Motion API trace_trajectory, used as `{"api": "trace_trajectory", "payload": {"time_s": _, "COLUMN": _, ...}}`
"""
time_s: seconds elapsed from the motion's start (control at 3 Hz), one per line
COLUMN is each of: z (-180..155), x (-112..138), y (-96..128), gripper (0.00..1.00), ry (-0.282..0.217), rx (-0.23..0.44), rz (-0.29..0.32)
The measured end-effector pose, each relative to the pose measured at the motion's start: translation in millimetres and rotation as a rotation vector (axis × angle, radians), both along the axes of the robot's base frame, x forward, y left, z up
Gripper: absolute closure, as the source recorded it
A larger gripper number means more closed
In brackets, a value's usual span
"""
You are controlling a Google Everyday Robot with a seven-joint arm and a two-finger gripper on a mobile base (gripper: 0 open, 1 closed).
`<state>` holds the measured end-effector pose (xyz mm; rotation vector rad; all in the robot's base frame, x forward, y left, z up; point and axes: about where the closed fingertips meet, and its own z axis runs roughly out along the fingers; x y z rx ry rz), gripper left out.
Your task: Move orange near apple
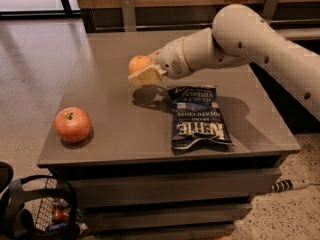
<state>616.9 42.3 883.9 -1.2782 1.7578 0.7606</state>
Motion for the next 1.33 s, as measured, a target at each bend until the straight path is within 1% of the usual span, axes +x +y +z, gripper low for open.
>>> {"api": "trace_trajectory", "payload": {"time_s": 0.33, "z": -17, "x": -39, "y": 19, "gripper": 1.0, "ry": -0.02, "rx": 0.029, "rz": 0.11}}
{"api": "trace_trajectory", "payload": {"time_s": 0.67, "z": -34, "x": -64, "y": 37, "gripper": 1.0, "ry": -0.046, "rx": 0.05, "rz": 0.216}}
{"api": "trace_trajectory", "payload": {"time_s": 1.0, "z": -49, "x": -81, "y": 49, "gripper": 1.0, "ry": -0.056, "rx": 0.096, "rz": 0.312}}
{"api": "trace_trajectory", "payload": {"time_s": 1.33, "z": -56, "x": -93, "y": 60, "gripper": 1.0, "ry": -0.057, "rx": 0.122, "rz": 0.388}}
